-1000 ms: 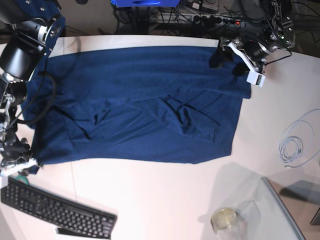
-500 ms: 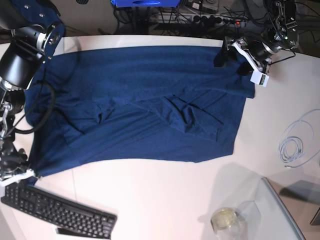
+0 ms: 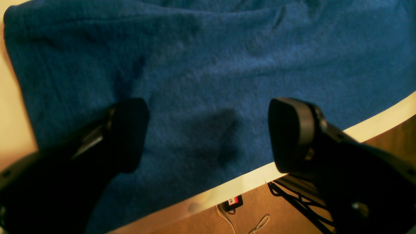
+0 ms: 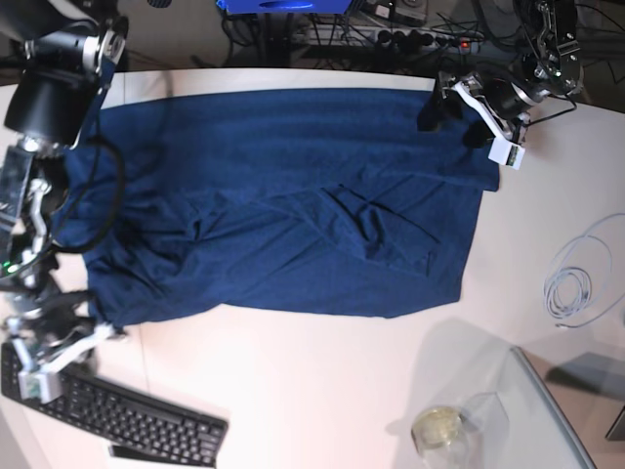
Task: Layout the t-shirt on the table in an organized manner, then fold the t-shirt properly
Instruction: 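Pull the shirt hem with the right gripper toward the keyboard to straighten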
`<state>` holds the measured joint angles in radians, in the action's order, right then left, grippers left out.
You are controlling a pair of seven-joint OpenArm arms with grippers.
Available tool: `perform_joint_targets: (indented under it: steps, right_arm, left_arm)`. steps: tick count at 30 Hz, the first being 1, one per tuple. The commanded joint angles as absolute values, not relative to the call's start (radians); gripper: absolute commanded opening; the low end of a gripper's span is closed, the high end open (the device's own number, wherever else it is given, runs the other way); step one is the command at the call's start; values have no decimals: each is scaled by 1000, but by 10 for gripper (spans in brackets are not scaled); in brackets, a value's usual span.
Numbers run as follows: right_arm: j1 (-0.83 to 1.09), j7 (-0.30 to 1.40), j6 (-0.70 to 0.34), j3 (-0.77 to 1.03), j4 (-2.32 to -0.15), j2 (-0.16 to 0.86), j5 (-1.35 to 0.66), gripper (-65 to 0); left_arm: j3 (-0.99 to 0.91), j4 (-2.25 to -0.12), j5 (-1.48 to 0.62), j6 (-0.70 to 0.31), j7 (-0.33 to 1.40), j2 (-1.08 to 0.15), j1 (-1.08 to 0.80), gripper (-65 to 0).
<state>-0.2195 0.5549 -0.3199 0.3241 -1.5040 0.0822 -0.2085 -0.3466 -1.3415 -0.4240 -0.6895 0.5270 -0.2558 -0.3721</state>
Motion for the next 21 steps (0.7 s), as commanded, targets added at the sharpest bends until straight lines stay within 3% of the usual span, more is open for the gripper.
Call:
perform_joint_targets:
  steps: [1,7,11,14,21]
  right_arm:
    - [-234,530,-317,312,-1527,97,-213,-650]
    - [-228,530,-311,406,-1488,22,-213,-632]
    - [-326,529,-292,478,-1308,33,-206,-453]
    - [-409,510,-171,481,-1079,91,-206,-356]
    - [-522,153,-38,328,-582,193,-208,-345]
  left_arm:
    - [-349,-1345,-403,-680,562,-265,-381,-94]
    - [-349,-1345,-403,-680,562,-265,-383,-94]
    - [-349,-1345,-403,-680,562,-265,-383,-94]
    - [-349,-1345,-403,-680,562,-265,-383,-94]
    - [-349,-1345,-403,-680,562,-266,-383,-94]
